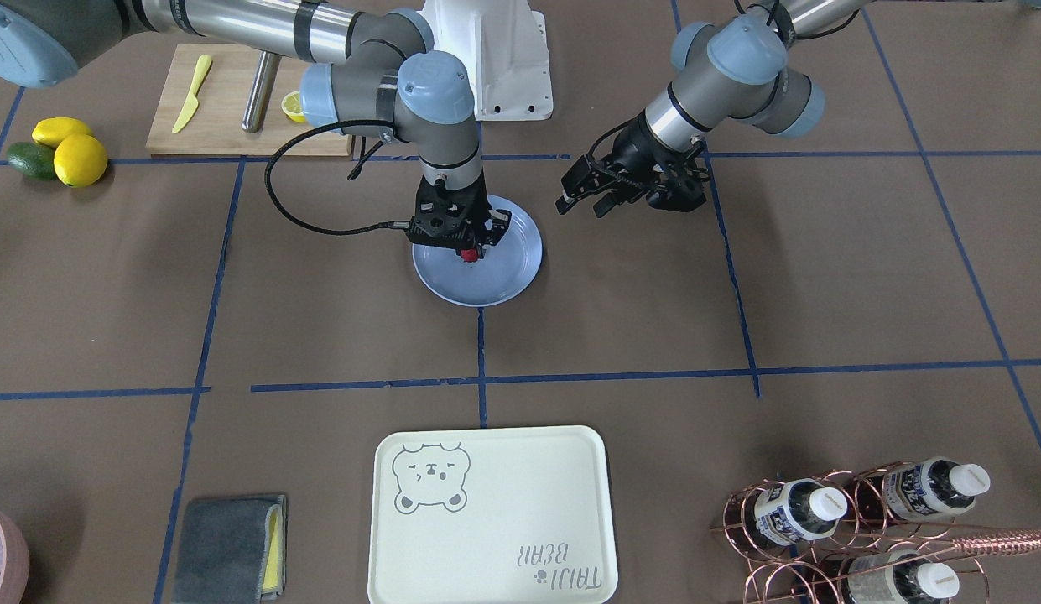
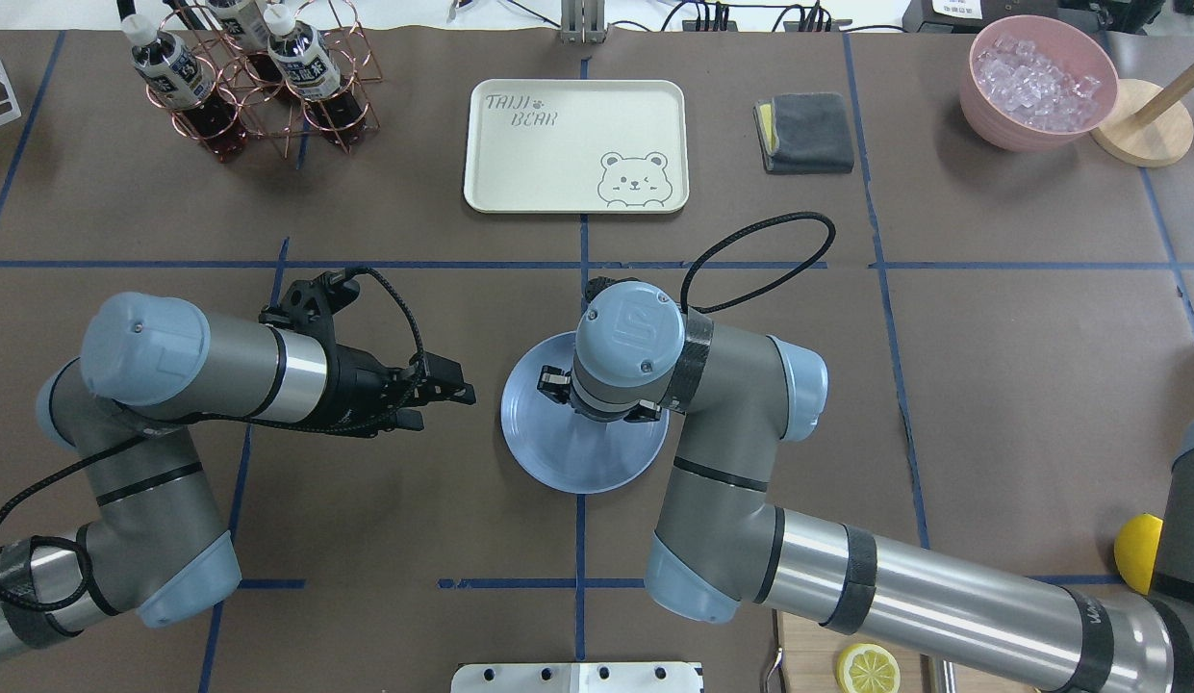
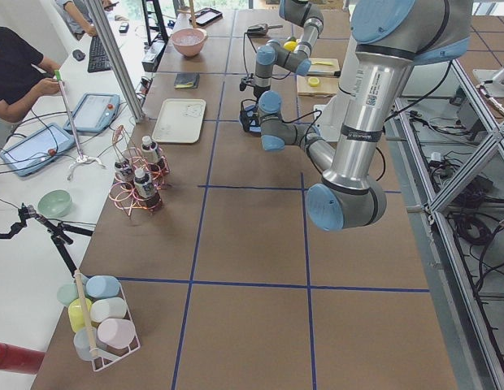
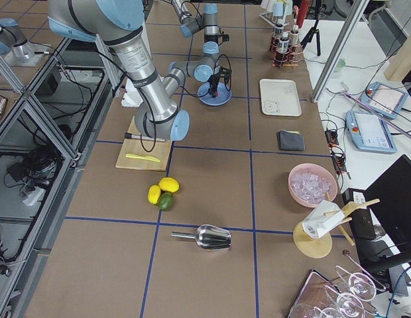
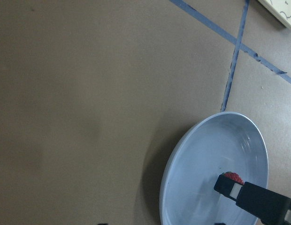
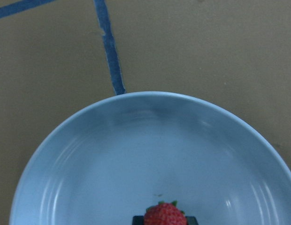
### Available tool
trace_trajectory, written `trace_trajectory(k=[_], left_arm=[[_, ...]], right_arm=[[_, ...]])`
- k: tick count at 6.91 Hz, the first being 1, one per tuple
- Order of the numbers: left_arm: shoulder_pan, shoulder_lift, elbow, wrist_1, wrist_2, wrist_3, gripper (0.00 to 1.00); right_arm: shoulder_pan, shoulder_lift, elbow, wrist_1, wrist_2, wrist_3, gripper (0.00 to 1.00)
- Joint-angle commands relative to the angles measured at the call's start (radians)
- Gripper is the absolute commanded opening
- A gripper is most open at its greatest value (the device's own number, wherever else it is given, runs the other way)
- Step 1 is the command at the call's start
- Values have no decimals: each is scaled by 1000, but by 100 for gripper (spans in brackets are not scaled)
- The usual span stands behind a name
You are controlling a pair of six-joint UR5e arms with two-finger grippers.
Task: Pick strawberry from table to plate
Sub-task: 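Lower the strawberry onto the plate and open the right gripper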
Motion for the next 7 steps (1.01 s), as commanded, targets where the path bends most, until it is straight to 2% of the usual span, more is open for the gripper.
trace_trajectory(k=[1,7], left_arm=[[0,0,-1,0,0,-1,81],[0,0,2,0,3,-1,81]], right_arm=[[0,1,-3,9,0,1,0],[-3,3,-9,14,1,9,0]])
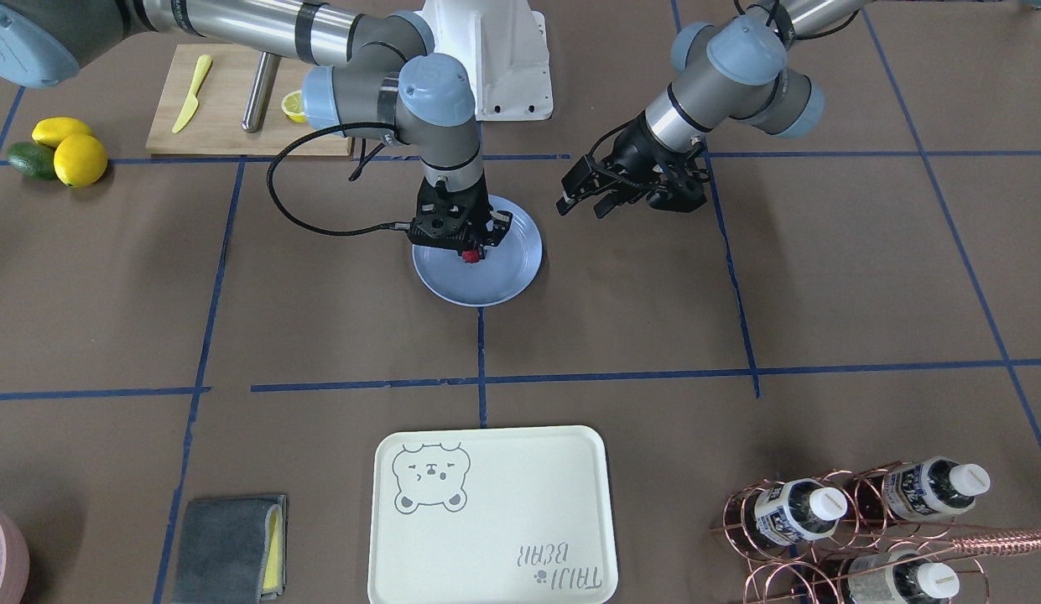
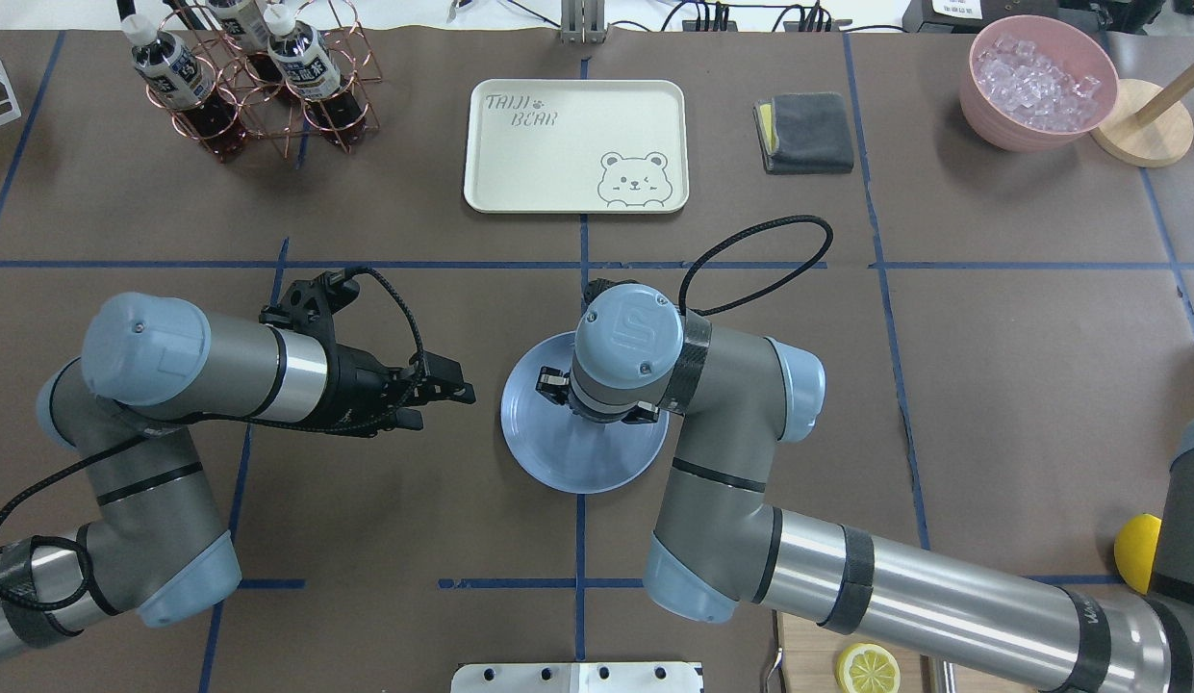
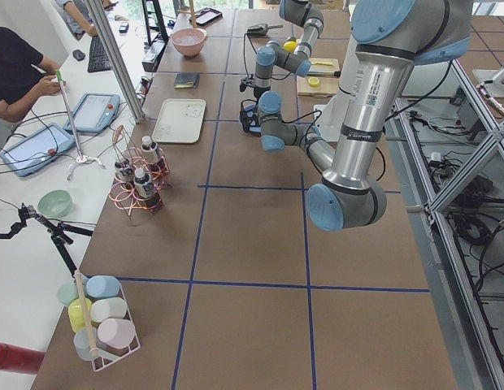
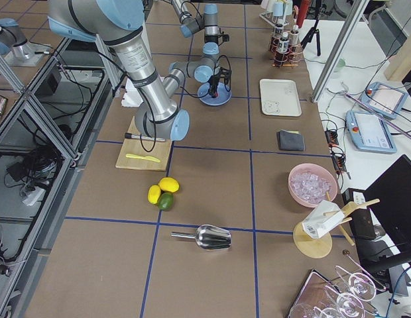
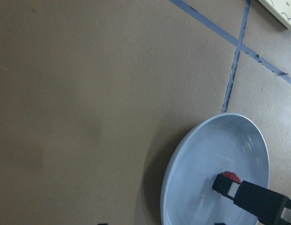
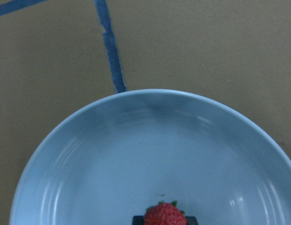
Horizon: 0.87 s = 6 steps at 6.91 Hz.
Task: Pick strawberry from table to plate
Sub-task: 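Lower the strawberry onto the plate and open the right gripper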
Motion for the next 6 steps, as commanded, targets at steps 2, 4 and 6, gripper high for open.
trace_trajectory(k=[2,4,6], left_arm=[[0,0,0,0,0,0,81],[0,0,0,0,0,0,81],[0,0,-1,0,0,0,81]], right_arm=[[-2,1,-1,0,0,-2,0],[-4,1,-2,0,0,-4,0],[-6,1,-2,0,0,-4,65]])
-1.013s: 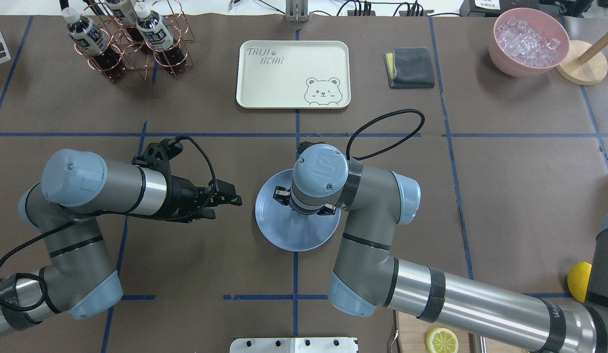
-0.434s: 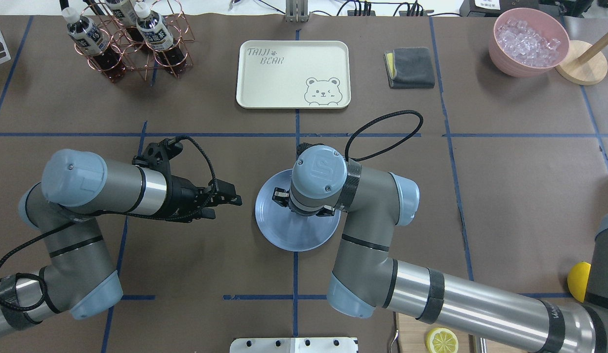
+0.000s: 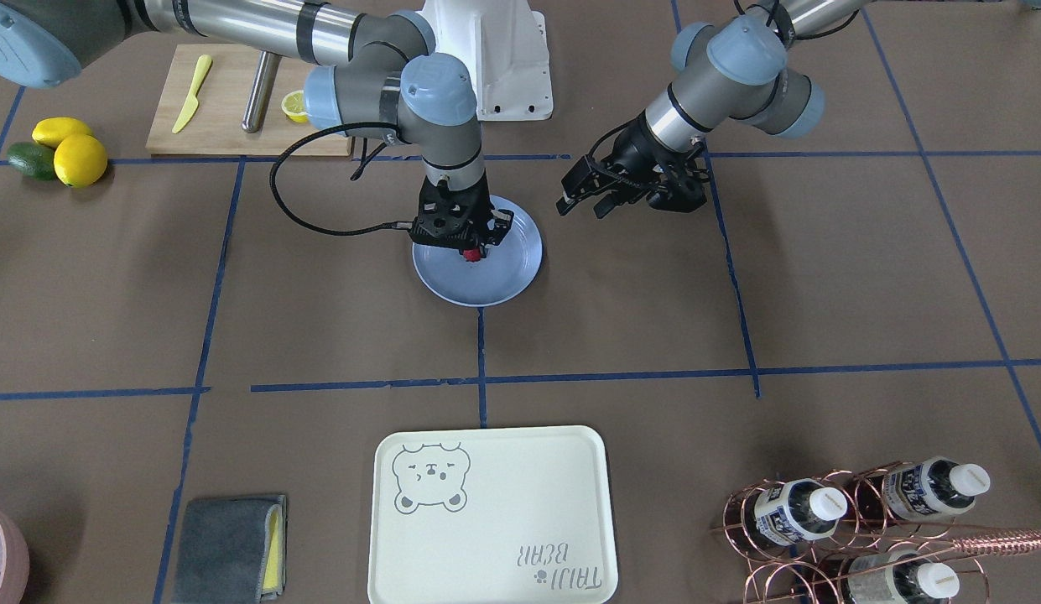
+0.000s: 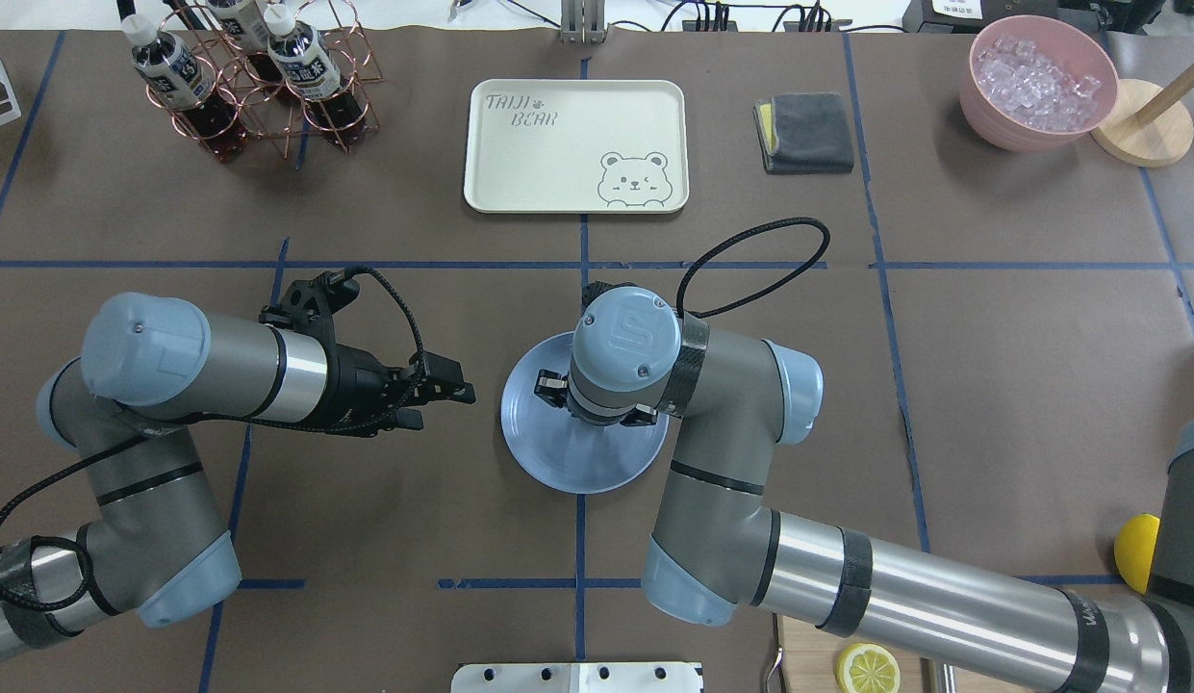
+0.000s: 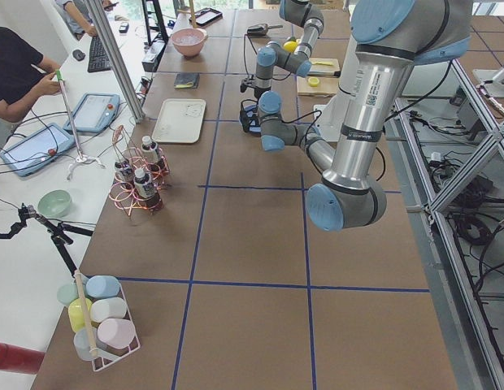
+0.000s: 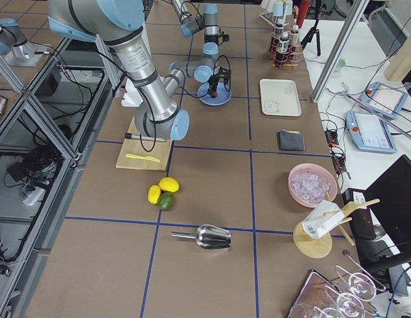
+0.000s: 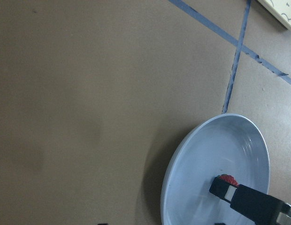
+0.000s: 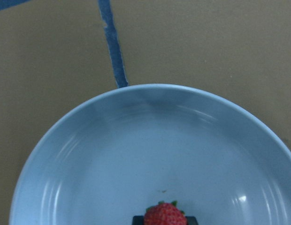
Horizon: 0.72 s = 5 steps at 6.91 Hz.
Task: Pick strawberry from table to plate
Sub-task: 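Lower the strawberry onto the plate and open the right gripper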
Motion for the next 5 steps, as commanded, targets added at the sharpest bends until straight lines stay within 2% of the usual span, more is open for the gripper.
trace_trajectory(k=[1,2,5], left_arm=[[0,0,-2,0,0,0,81],[0,1,-5,0,0,0,81],[-3,3,-11,0,-6,0,81]], right_arm=[[-3,0,0,0,-2,-2,92],[-4,2,0,0,-2,0,99],[-3,-1,40,3,12,3,100]])
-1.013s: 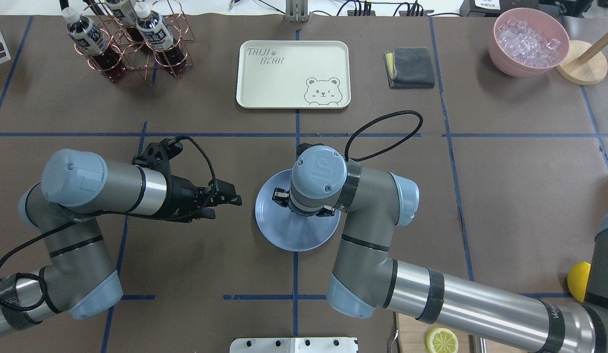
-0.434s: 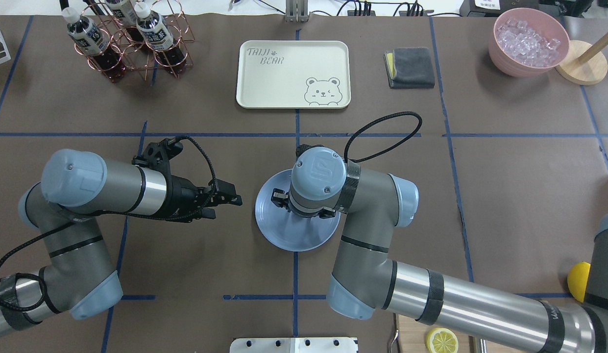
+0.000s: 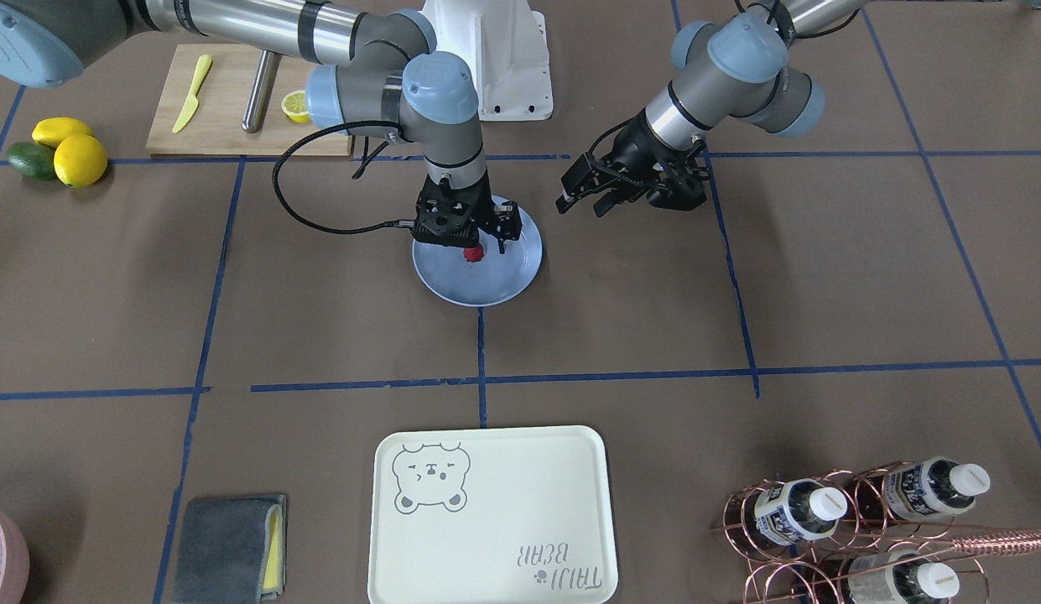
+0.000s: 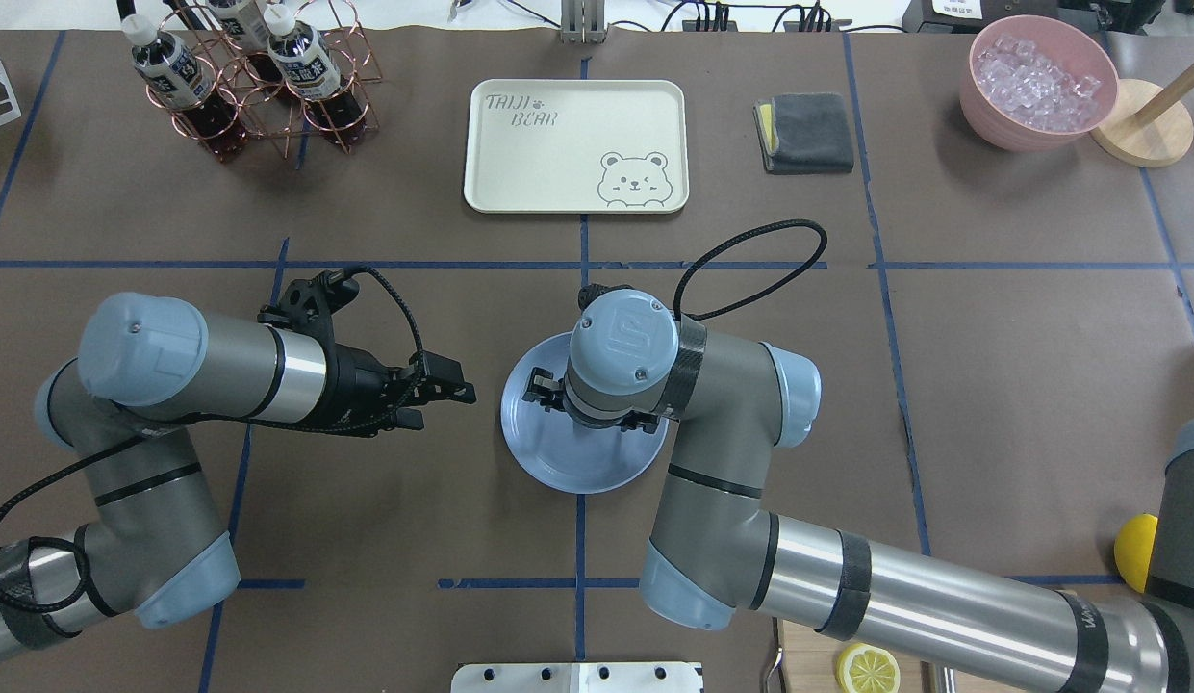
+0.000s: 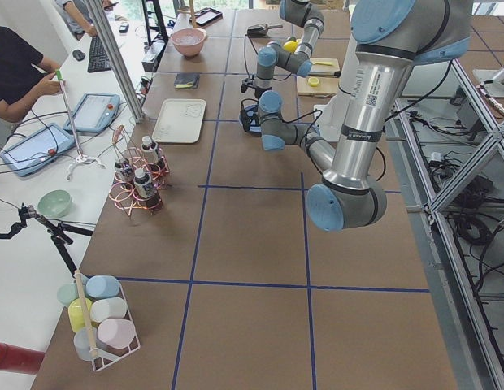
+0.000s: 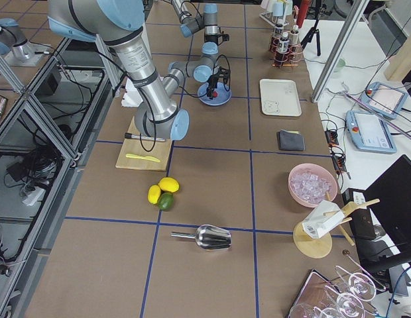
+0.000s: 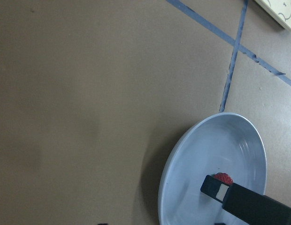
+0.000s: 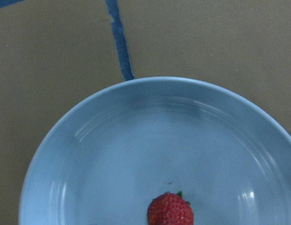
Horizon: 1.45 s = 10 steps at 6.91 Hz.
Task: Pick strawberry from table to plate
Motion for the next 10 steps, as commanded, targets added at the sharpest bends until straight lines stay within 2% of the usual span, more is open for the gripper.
trace_trajectory(k=[1,2,4,5,6,8,10], left_arm=[[-13,12,-5,0,-8,2,81],[-25,24,-8,-2,-9,28,81],[-44,107,-47,-5,-9,124,81],[-65,159,-67,-5,-11,204,81],[-105,220,-81,-5,-49,318,81],[-265,364,-86,-24,-153,634,81],[-471,488,-71,-15,-238,1028,81]], right_arm=[[10,-24,77,-10,28,0,100],[35,-94,175,-15,61,0,100],[171,-264,368,-15,229,-15,100],[273,-376,446,-12,334,-74,100],[355,-500,499,-9,408,-219,100],[532,-712,525,-7,501,-587,100],[724,-852,487,-16,541,-957,100]])
